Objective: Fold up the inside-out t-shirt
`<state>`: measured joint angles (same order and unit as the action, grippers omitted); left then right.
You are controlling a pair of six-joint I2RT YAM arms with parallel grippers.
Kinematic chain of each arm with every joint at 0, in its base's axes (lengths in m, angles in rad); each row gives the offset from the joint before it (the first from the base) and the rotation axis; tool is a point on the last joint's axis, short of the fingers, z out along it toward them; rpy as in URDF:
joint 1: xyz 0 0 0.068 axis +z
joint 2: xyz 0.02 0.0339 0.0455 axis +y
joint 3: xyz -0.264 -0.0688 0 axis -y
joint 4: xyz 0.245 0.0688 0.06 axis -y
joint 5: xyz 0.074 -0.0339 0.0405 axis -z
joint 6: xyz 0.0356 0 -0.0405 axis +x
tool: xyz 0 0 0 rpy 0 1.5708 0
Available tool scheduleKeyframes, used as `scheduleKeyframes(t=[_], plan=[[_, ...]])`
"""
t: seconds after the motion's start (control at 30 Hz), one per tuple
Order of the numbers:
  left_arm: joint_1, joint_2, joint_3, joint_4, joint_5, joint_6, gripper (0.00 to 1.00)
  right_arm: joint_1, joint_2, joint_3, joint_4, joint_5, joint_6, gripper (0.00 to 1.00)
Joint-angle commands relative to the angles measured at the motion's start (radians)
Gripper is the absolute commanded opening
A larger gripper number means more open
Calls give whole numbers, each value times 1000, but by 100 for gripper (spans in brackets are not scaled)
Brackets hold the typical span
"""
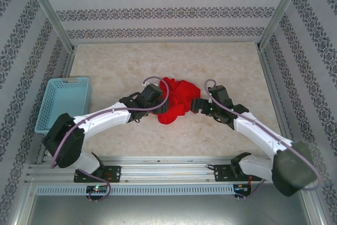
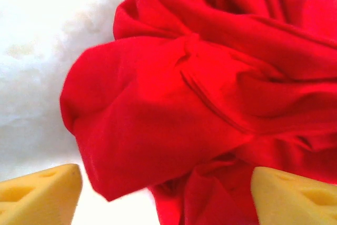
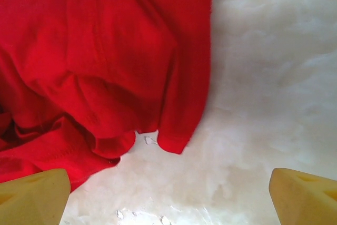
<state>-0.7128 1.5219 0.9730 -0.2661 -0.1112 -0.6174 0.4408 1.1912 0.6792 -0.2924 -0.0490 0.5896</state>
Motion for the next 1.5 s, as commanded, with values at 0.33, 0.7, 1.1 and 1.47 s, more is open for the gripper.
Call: scheduleKeyframes(t=[0.33, 0.7, 1.1, 1.47], plan=[[83, 125, 24, 99, 157, -33, 44, 95, 387, 206, 125, -13, 27, 74], [82, -24, -14, 55, 101, 28, 4, 104, 347, 232, 41, 111, -59, 11], [83, -315, -22, -55, -101, 94, 0, 79, 28, 211, -144, 297, -148, 1], [136, -279, -14, -141, -216, 48, 0, 8, -56, 163, -157, 263, -99, 1]])
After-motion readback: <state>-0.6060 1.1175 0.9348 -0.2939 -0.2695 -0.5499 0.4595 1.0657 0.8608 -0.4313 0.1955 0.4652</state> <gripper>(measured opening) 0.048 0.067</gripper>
